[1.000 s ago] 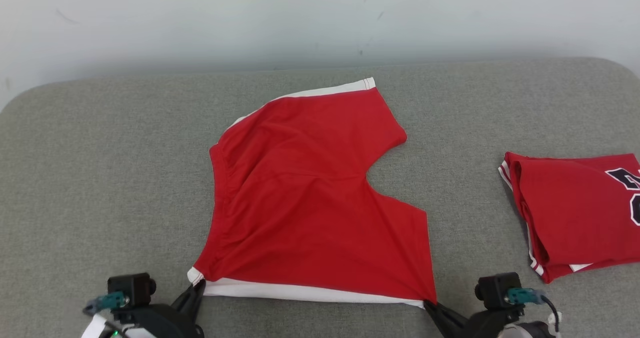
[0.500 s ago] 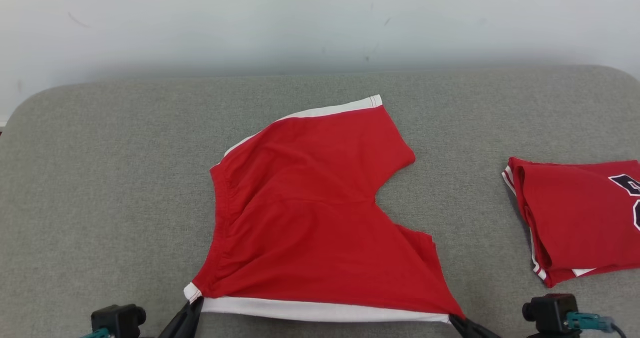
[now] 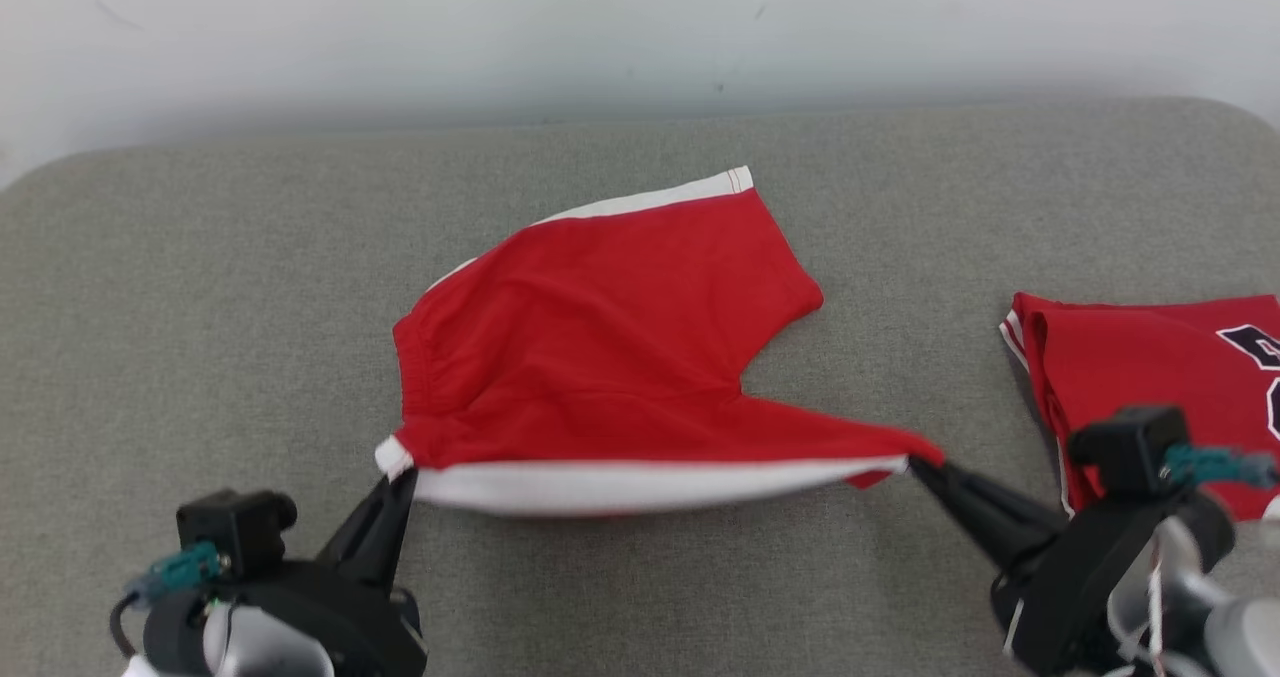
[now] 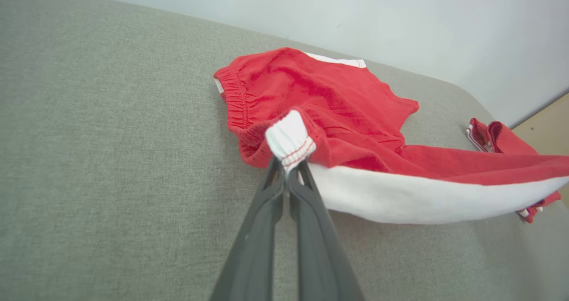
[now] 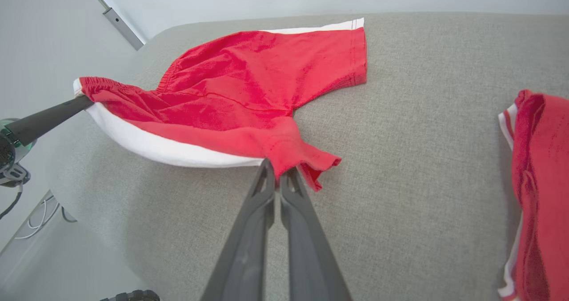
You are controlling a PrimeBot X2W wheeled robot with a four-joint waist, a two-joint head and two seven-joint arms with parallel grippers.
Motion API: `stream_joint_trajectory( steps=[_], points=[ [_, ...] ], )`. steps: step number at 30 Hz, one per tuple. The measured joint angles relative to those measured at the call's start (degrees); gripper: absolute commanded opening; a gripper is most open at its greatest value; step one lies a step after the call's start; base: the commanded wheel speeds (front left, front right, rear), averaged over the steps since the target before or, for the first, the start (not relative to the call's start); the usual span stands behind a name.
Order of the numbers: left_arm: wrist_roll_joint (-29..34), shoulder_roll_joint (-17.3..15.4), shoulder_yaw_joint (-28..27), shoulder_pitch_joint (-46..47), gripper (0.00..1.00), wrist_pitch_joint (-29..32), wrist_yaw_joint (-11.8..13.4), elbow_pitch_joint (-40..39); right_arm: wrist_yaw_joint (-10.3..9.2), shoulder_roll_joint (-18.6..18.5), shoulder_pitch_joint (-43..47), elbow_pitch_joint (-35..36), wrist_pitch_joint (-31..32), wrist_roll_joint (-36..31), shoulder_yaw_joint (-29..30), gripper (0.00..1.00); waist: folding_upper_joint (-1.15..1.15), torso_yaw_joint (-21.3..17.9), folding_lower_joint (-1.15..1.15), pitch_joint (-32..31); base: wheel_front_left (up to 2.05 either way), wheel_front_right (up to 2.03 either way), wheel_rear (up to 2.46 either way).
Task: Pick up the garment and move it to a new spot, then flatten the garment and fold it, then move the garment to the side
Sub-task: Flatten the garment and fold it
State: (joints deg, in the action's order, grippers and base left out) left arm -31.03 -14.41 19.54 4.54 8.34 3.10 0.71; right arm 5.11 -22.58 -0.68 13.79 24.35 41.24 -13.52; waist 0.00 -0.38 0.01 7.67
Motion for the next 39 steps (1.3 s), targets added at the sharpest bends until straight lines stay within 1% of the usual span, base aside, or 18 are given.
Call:
stream_joint_trajectory(
  steps=[2,3,5,9,11,13,18,21,27,30,34,39],
  points=[
    [0.8,0.3,0.1,2.6,0.00,0.8,0.4,-0.2,0.00,-1.4,-3.2,-1.2,1.2,-0.5,0.7,0.00,0.00,0.0,0.00,0.8,0.00,0.00,0.00],
    [1.0,1.0,0.1,4.9,0.00,1.4,0.9,-0.2,0.01,-2.3,-6.1,-2.4,2.1,-0.5,1.2,0.00,0.00,0.1,0.00,1.6,0.00,0.00,0.00],
    [1.1,2.0,0.0,7.3,0.00,1.8,1.3,-0.2,0.03,-2.5,-8.6,-3.3,3.0,-0.5,1.2,0.00,0.01,0.3,0.00,2.5,0.00,0.00,0.00],
    [1.5,2.9,-0.2,11.5,0.00,3.2,1.9,0.6,0.53,-3.2,-14.9,-5.7,5.4,-1.2,0.2,0.00,0.01,0.8,0.01,4.4,0.00,0.00,0.00],
    [1.7,3.5,-0.1,13.8,0.00,3.7,1.9,1.4,0.54,-3.4,-18.2,-6.7,6.0,-1.4,0.1,0.00,0.01,1.1,0.01,5.5,0.00,0.00,0.00],
    [1.8,3.9,-0.2,16.3,0.00,4.1,2.0,2.5,0.94,-3.5,-21.6,-8.1,7.0,-1.5,-0.4,0.00,0.01,1.4,0.01,6.5,0.00,0.00,0.00],
    [2.4,5.5,-0.2,21.8,0.00,4.6,2.4,4.2,1.03,-3.7,-28.7,-11.3,8.7,-2.8,-1.8,0.00,0.01,2.5,0.01,9.2,0.00,0.00,0.00],
    [3.0,5.9,-0.3,24.6,0.00,4.6,2.5,5.4,1.04,-3.6,-32.5,-13.7,9.3,-3.9,-2.3,0.00,0.01,3.2,0.01,10.8,0.00,0.00,0.00],
    [4.4,7.3,-1.1,29.1,0.00,4.3,2.9,8.2,0.85,-2.0,-40.0,-19.4,9.3,-6.3,-2.6,0.00,0.01,4.6,0.00,13.7,0.00,0.00,0.00],
    [4.4,7.8,-1.4,30.8,0.00,4.1,2.9,10.1,0.12,-0.8,-42.9,-22.3,8.8,-7.4,-2.9,0.00,0.01,5.2,0.00,15.0,0.00,0.00,0.00],
    [4.4,8.9,-1.6,33.5,0.00,3.4,2.9,13.0,-0.64,0.7,-46.9,-26.4,6.8,-8.9,-3.1,0.00,0.01,5.9,0.00,16.4,0.00,0.00,0.00],
    [4.8,9.0,-1.6,36.1,0.00,2.8,2.9,15.8,-1.21,1.8,-50.6,-29.9,4.3,-11.3,-3.7,0.00,0.01,6.3,0.00,17.7,0.00,0.00,0.00]
  ],
)
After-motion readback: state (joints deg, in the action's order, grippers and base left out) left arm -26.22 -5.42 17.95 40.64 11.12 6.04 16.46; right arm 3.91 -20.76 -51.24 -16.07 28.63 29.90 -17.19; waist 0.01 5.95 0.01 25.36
